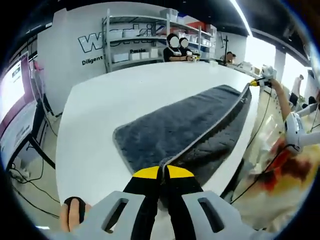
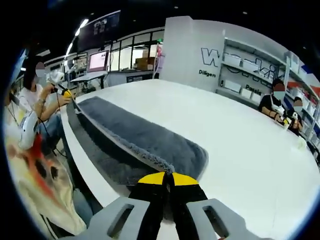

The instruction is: Fold the towel on the table until its edges align and the towel forms a compact rectangular stack.

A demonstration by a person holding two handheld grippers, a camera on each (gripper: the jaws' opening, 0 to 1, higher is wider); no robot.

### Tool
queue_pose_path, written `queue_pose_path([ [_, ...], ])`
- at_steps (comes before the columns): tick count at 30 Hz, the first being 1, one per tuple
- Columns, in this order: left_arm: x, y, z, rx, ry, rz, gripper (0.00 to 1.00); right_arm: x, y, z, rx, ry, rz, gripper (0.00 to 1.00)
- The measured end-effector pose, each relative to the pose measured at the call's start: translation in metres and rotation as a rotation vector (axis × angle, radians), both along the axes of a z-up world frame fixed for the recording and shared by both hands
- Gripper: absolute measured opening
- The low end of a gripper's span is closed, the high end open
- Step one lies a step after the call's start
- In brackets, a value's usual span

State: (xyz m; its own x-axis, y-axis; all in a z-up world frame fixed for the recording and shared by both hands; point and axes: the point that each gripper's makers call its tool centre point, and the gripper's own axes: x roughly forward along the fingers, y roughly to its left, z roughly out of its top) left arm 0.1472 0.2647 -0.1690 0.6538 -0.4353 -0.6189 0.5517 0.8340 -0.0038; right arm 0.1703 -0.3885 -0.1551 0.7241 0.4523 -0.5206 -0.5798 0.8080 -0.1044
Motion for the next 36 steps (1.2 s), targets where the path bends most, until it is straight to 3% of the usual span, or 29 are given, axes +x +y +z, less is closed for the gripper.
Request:
queue_pose_path([
  [8,0.012,-0.001,0.003,0.016,-0.012,0.001,0.03,0.014,0.000,0.008,-0.023,-0.044,-0.011,0.00],
  [25,0.045,0.005,0.026,0.032,-0.093,0.033,0.03,0.038,0.001,0.028,-0.104,-0.146,-0.058,0.00],
  [36,0.066,0.010,0.037,0.050,-0.128,0.056,0.03,0.053,0.007,0.056,-0.256,-0.265,-0.100,0.00],
])
